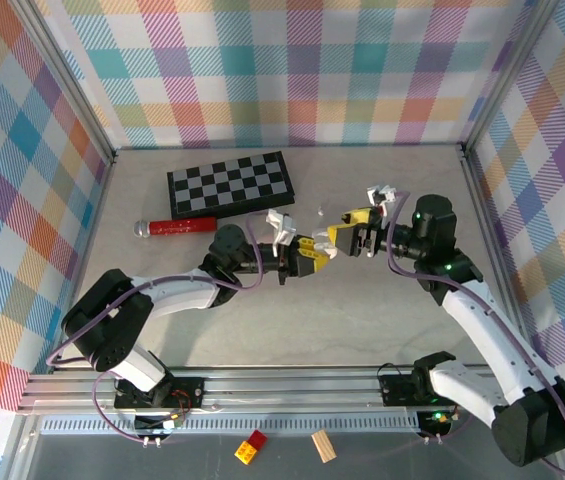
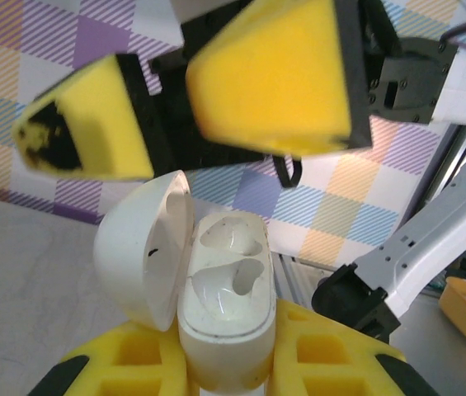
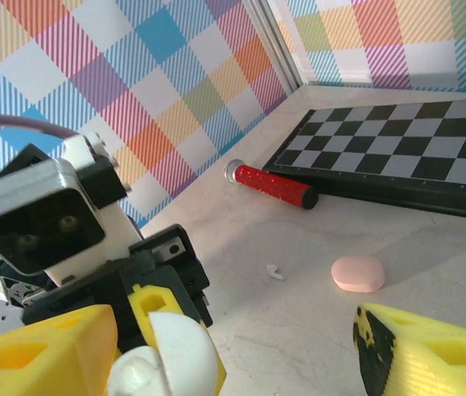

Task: Insert the wireless bluetooth earbuds into the charging case

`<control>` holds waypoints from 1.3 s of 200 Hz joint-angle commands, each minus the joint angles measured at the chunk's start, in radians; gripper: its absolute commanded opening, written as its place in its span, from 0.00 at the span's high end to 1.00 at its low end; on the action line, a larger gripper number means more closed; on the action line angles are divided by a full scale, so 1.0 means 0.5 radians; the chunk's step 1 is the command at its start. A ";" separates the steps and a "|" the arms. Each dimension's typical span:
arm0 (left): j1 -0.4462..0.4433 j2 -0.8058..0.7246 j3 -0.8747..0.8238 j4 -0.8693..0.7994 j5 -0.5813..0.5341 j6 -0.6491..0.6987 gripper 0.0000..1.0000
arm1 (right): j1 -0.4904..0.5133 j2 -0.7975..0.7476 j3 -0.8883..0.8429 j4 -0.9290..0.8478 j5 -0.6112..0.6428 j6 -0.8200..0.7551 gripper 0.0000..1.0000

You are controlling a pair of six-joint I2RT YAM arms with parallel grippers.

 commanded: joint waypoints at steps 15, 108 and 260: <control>0.124 0.000 -0.140 0.221 0.068 0.065 0.84 | -0.009 0.025 0.136 -0.118 0.313 0.043 0.25; 0.211 -0.570 -0.301 -0.785 -0.151 0.728 0.83 | -0.006 1.427 0.823 -0.572 0.937 0.175 0.38; 0.213 -0.513 -0.297 -0.766 -0.108 0.703 0.83 | 0.035 2.704 2.069 -1.188 1.111 -0.064 0.63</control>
